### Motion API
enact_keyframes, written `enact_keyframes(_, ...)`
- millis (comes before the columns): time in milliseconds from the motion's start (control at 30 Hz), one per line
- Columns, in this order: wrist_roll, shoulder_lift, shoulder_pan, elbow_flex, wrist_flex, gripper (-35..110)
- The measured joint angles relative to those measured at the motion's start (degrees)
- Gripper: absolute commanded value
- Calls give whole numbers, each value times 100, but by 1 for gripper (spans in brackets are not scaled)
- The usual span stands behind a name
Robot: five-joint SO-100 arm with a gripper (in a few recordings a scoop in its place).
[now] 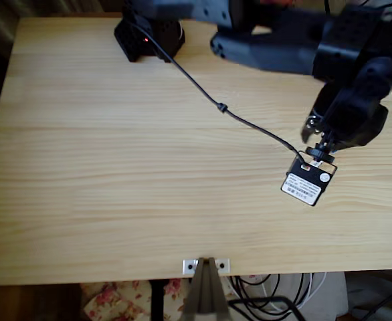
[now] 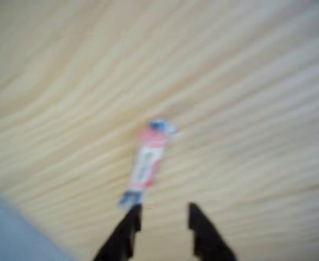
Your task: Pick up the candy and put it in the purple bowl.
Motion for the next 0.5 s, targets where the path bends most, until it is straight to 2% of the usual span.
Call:
enact_keyframes(167, 0, 9, 18, -123, 0, 16)
enact_keyframes(500, 0, 9, -9, -220, -62, 16)
